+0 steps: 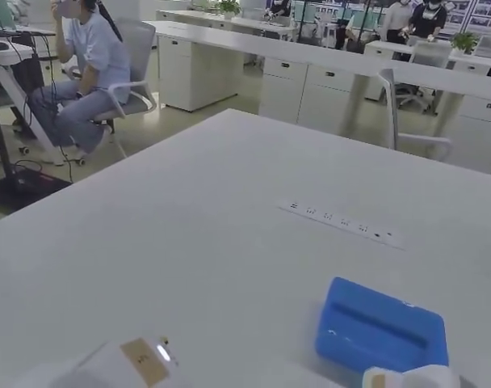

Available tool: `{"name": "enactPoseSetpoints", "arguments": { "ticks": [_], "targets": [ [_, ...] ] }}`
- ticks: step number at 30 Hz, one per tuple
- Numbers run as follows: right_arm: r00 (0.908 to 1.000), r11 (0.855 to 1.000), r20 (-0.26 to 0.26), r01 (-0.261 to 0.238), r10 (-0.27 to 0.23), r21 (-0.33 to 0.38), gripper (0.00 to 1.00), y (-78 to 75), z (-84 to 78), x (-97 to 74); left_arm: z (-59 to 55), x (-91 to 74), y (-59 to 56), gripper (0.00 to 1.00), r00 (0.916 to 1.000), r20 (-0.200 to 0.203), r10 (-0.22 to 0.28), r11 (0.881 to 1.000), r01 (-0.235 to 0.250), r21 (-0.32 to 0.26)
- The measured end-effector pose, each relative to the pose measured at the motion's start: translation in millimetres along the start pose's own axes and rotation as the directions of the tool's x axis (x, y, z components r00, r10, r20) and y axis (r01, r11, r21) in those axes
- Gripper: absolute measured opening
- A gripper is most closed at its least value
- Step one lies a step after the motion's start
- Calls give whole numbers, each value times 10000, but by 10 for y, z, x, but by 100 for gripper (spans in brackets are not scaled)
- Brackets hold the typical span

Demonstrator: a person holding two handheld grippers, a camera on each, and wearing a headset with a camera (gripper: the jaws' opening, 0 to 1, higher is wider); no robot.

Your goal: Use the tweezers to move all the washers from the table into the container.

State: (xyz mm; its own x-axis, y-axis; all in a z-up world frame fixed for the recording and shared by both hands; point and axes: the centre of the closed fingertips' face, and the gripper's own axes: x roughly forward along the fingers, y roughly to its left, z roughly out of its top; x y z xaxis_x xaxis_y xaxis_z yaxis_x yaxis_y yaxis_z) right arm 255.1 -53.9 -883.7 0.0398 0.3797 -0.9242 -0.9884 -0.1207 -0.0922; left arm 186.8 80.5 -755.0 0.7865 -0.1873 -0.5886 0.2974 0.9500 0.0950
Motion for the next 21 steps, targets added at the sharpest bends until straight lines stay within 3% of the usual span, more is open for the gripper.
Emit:
{"name": "enactPoseSetpoints", "arguments": {
  "ticks": [3,5,7,9,12,13,14,15,17,19,20,21],
  "targets": [
    [9982,9958,337,467,-495,790,11,-47,19,-80,27,13,-3,84,10000,60,-76,9999,75,75],
    [9939,9799,741,661,-813,1881,13,-34,44,-164,45,23,1,84,9999,85,-107,9999,106,96],
    [9831,9525,1187,1006,-1397,2874,14,-41,66,-270,82,31,12,84,9998,186,-110,9999,108,112],
    [9651,9153,1359,1605,-2240,3693,16,-75,32,-387,114,38,20,84,9995,269,-136,9999,134,90],
    [9366,8433,1531,2023,-3151,4980,19,-90,-13,-571,172,56,16,84,9989,410,-211,9998,209,42],
    [9224,8149,1679,2089,-3478,5406,21,-95,-17,-656,183,61,15,84,9989,427,-216,9998,214,50],
    [9165,8052,1725,2129,-3609,5535,24,-98,-18,-688,199,67,9,84,9988,438,-236,9997,233,91],
    [8982,7744,1763,2315,-4026,5889,26,-107,-41,-789,211,69,6,84,9987,457,-240,9997,235,115],
    [8750,7330,1687,2588,-4538,6291,30,-95,-93,-939,246,75,2,84,9985,496,-224,9996,215,183],
    [8449,6882,1750,2725,-5055,6724,34,-83,-121,-1090,283,79,-5,84,9982,565,-220,9994,205,272],
    [8351,6624,1685,2746,-5236,6970,35,-63,-168,-1159,295,81,-9,84,9981,571,-231,9993,214,306],
    [8285,6489,1658,2771,-5349,7086,37,-45,-193,-1202,312,83,-16,84,9980,572,-253,9991,233,366]
  ]
}}
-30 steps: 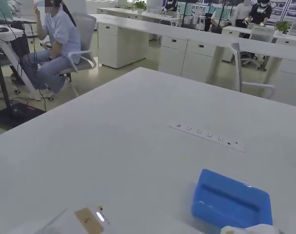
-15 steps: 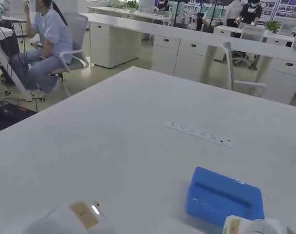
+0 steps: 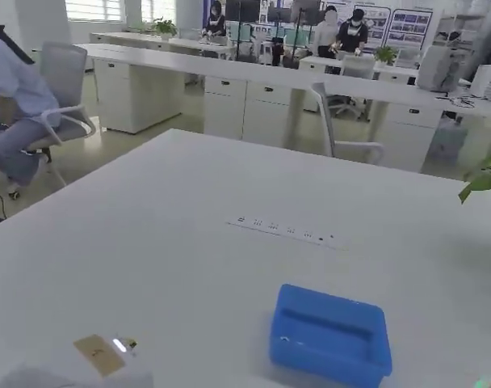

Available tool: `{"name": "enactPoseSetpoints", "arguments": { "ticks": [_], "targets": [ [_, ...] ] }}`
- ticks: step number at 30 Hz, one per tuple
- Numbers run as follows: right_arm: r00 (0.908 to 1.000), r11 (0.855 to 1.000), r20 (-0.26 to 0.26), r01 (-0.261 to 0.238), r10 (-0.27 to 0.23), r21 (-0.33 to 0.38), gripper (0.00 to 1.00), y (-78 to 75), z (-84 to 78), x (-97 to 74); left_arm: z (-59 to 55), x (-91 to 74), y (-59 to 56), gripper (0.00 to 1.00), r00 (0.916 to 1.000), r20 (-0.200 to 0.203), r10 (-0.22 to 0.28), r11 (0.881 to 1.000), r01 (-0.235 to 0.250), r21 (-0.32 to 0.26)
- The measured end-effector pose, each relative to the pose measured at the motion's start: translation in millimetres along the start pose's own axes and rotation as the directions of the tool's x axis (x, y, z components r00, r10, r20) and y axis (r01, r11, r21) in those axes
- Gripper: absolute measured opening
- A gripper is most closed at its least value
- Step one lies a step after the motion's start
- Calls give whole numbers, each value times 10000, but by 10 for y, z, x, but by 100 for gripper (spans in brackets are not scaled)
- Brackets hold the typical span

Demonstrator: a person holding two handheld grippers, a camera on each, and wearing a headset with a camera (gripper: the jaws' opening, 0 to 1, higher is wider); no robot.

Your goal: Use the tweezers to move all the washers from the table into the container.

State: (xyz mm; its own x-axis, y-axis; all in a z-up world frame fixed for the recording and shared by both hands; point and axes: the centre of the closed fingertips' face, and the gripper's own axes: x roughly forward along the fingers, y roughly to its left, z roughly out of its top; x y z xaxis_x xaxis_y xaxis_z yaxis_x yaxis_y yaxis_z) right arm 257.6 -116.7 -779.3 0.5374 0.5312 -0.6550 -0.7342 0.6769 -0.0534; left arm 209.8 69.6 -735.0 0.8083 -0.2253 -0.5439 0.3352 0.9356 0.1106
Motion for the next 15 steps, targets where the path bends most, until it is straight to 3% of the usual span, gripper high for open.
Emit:
{"name": "enactPoseSetpoints", "arguments": {
  "ticks": [7,15],
  "targets": [
    [9968,9942,403,648,-685,860,57,-116,-90,-317,71,-9,-30,85,10000,67,-55,9996,53,264],
    [9842,9670,875,1315,-1536,2181,72,-250,-152,-590,73,-15,-32,88,9999,119,-73,9996,70,272]
  ]
}}
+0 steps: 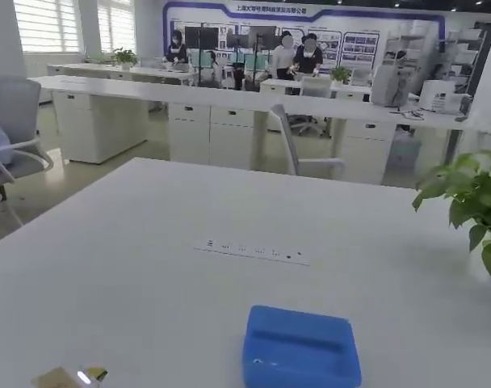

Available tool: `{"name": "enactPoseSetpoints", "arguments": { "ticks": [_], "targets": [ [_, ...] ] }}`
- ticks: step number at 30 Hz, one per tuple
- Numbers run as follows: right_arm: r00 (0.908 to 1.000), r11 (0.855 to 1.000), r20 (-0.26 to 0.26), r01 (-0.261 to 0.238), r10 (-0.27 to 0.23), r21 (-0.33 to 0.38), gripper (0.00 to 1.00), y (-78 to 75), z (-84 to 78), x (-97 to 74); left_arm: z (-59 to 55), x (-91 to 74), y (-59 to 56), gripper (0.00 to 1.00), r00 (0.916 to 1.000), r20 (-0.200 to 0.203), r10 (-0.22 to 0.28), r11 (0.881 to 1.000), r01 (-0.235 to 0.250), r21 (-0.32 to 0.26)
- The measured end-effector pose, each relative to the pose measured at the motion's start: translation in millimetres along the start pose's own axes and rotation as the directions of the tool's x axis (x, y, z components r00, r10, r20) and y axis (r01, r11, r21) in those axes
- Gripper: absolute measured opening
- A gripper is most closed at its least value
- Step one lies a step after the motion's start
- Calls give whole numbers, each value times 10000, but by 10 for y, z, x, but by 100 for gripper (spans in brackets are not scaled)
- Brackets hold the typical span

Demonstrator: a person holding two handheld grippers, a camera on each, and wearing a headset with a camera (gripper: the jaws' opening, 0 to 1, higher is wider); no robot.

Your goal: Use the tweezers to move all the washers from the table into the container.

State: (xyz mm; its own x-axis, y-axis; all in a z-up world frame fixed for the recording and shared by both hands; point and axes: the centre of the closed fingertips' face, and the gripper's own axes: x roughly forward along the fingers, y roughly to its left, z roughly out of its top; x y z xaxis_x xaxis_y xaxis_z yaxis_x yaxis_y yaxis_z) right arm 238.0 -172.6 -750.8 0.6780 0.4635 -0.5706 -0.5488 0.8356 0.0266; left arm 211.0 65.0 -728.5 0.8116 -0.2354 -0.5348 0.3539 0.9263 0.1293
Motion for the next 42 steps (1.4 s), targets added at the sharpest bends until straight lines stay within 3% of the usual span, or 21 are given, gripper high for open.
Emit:
{"name": "enactPoseSetpoints", "arguments": {
  "ticks": [7,11,14,24,30,42],
  "targets": [
    [9960,9939,303,819,-843,736,91,-217,-43,-128,-48,-36,50,94,9998,-106,174,9997,-176,-145],
    [9947,9863,466,839,-913,1422,96,-271,-51,-148,-107,-31,55,98,9991,-320,286,9996,-288,-54],
    [9928,9853,574,963,-1052,1411,99,-296,-36,-166,-113,-29,52,99,9990,-275,353,9993,-356,-88],
    [9931,9890,421,1048,-1097,1042,99,-277,-97,-148,-156,-49,9,99,9982,-439,413,9991,-417,-82],
    [9908,9907,671,1122,-1174,767,99,-280,-83,-152,-147,-55,43,99,9979,-313,568,9983,-572,-130],
    [9839,9810,1283,1029,-1248,1647,99,-332,-56,-227,-177,-131,77,97,9958,-77,908,9959,-908,-7]
  ]
}}
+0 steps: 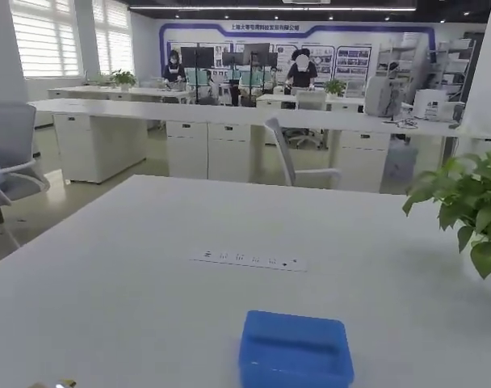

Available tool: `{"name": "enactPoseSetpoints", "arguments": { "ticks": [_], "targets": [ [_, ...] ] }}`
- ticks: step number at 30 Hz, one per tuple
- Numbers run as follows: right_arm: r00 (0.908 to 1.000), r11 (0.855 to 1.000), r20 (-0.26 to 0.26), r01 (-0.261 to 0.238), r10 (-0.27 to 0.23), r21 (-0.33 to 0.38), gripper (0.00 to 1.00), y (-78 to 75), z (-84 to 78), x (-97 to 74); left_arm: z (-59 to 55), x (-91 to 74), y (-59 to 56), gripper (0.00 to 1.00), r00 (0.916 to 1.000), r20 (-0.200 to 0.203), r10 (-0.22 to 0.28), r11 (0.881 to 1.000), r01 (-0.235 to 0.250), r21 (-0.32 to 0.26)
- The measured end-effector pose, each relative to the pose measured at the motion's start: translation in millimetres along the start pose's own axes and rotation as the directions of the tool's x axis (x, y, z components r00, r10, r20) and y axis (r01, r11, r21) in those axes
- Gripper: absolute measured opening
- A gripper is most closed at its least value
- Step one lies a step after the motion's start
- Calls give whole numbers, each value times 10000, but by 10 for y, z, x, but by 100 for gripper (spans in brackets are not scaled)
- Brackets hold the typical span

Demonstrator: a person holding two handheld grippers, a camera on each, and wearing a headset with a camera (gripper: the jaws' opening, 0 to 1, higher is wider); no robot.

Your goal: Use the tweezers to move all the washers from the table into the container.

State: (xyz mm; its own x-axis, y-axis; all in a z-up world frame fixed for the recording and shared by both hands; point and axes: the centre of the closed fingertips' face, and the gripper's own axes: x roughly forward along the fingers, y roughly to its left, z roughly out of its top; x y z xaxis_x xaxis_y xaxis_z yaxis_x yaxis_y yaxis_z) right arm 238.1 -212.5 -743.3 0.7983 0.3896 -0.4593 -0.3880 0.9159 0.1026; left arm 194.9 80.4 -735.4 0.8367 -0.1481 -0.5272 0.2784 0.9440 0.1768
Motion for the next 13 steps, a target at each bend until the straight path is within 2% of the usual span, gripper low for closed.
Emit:
{"name": "enactPoseSetpoints", "arguments": {
  "ticks": [7,13],
  "targets": [
    [9999,9998,123,-90,88,202,99,3,6,2,-32,-36,12,96,9998,77,192,9997,-191,-123],
    [9999,9998,104,12,-14,205,99,1,-38,-2,-128,-44,34,95,9998,55,189,9994,-188,-288]
  ]
}}
